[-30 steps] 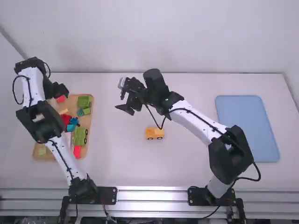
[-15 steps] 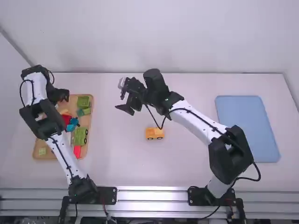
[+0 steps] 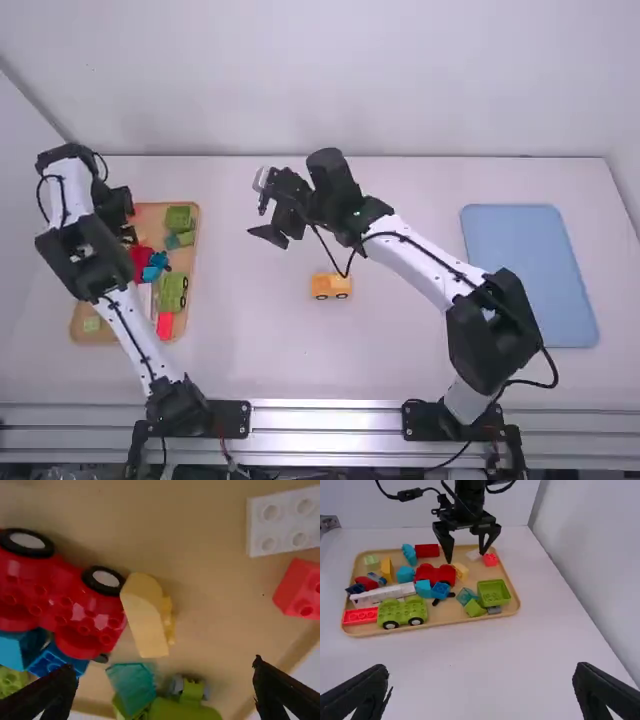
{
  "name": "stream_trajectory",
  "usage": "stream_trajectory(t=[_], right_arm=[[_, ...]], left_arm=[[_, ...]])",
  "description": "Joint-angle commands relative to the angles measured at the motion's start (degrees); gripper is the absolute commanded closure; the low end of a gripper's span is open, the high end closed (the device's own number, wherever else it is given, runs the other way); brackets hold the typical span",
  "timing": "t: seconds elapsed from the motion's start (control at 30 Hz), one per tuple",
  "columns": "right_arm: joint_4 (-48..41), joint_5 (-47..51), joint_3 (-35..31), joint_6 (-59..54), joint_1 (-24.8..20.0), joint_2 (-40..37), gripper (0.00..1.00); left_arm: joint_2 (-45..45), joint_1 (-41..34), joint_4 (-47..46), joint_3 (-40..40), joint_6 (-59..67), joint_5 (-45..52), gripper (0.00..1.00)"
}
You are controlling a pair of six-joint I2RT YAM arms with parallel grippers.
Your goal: Assemble lego blocks to make yellow taxi
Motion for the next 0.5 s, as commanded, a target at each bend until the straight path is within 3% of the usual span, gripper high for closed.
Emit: stream_trajectory(t=[0.0, 0.17, 0.2, 0.37, 0.47], right_arm=[[0.1, -0.1, 1.8, 0.3, 0.2, -0.1, 0.02], [0.1, -0.1, 1.8, 0.2, 0.2, -0.1, 0.02], [0.1, 0.2, 1.8, 0.3, 0.2, -0.1, 0.02], [-0.3, 2.5, 1.8, 0.3, 0.2, -0.1, 0.02], [-0.3, 2.8, 1.8, 0.3, 0.2, -0.1, 0.02]], left_arm=[[-0.1, -1.6, 0.1, -1.7, -4.6, 0.5, 0.11], [-0.1, -2.7, 2.9, -3.9, -6.3, -0.8, 0.16], [-0.1, -2.8, 2.6, -4.3, -7.8, -2.3, 0.21], [-0.1, -2.6, 2.0, -4.4, -9.0, -6.1, 0.18], [-0.1, -2.1, 3.4, -4.9, -7.9, -6.9, 0.27]])
